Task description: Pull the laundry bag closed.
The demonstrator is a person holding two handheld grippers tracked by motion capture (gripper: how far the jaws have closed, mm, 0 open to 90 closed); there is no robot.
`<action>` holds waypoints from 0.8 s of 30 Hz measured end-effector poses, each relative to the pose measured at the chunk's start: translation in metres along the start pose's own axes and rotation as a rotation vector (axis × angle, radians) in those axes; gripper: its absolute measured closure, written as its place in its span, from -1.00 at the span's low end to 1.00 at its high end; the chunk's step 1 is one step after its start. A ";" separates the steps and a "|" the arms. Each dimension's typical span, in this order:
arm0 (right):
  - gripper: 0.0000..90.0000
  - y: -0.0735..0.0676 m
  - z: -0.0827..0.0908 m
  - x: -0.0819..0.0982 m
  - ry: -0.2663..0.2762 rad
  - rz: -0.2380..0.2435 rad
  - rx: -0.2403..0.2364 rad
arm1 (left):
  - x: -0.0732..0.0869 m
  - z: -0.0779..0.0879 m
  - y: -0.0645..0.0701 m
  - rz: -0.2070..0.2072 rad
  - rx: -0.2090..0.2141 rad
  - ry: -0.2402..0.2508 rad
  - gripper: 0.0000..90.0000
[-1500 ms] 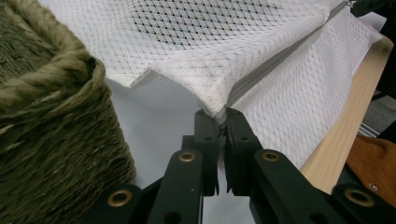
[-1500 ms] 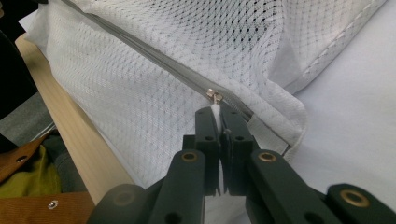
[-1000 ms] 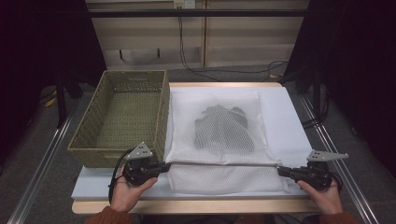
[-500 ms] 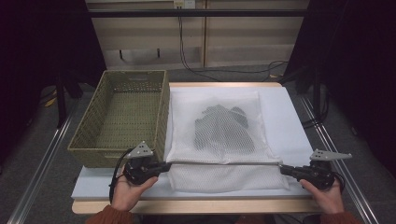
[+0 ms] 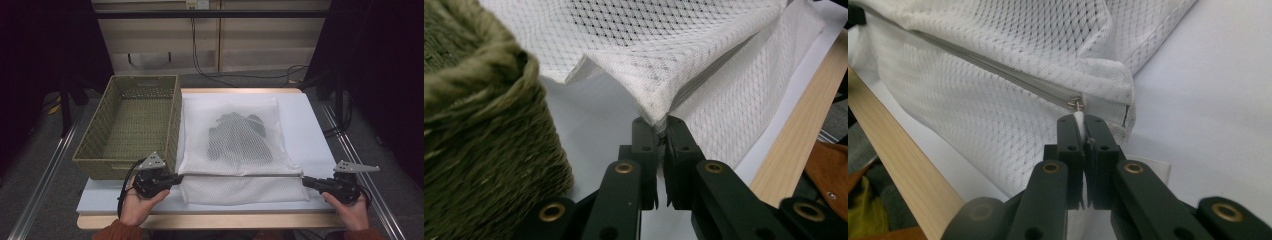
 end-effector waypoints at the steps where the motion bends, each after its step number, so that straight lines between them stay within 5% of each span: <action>1: 0.95 -0.001 0.000 0.000 0.013 0.004 0.007 | 0.000 0.001 0.000 -0.004 -0.007 -0.001 0.89; 13: 0.95 -0.002 -0.011 0.003 -0.027 0.011 0.005 | 0.012 -0.011 0.005 -0.029 -0.030 -0.044 0.89; 24: 0.94 0.000 -0.023 0.004 -0.069 0.023 0.034 | 0.024 -0.034 0.009 -0.101 -0.051 -0.152 0.75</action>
Point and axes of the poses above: each handheld gripper's, and its own axes: z roughly backward along the jaws, x roughly out of its underside, y roughly to its right, the point moved 2 cm from there along -z, roughly forward along the jaws, and after that the axes turned 4 degrees about x, right-handed, at the moved point
